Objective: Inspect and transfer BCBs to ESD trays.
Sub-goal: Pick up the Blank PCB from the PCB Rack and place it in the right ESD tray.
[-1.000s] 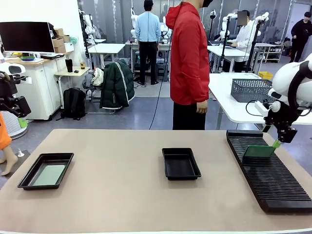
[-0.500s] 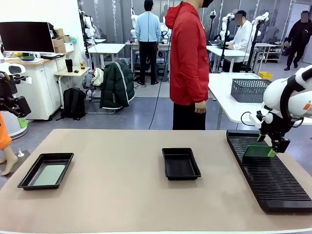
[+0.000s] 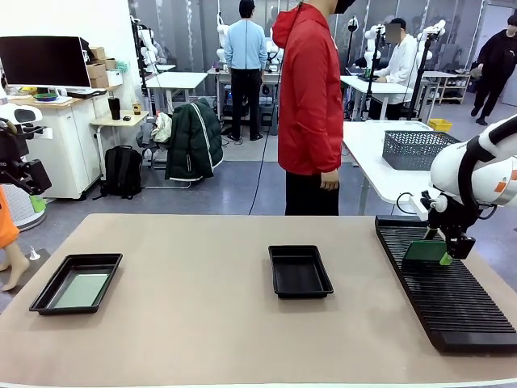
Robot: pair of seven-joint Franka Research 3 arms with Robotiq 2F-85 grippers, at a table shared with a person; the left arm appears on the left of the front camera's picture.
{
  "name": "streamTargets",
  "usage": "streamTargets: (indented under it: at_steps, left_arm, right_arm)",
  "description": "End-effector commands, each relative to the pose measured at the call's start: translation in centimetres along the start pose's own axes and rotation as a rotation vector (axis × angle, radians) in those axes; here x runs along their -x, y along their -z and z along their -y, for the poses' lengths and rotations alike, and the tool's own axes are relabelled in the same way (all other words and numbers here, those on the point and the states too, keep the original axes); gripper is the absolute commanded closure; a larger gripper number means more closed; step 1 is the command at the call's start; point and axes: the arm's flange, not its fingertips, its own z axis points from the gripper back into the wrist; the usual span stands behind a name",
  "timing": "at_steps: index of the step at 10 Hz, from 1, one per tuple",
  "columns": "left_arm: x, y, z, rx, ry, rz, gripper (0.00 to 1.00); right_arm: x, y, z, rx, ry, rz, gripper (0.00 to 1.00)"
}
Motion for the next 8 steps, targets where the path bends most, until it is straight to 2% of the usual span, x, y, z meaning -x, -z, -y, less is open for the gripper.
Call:
streamTargets:
  at_steps: [1,2,8]
  left_arm:
    - [0.09,0.15,0.06,0.000,0.001,0.004,0.00]
    - [0.09,0.15,0.06,0.000,0.001,0.004,0.00]
    - [0.09,0.15,0.06,0.000,0.001,0.004,0.00]
  right_arm:
    - [-0.01,0.87,-0.15,0.035,0.020,0.017,0.00]
    - [0.00,0.00,0.00,0.000,0.000,0.000,0.00]
    - [-0.22,-0.04,0.17,0.022,0.008,0.000,0.00]
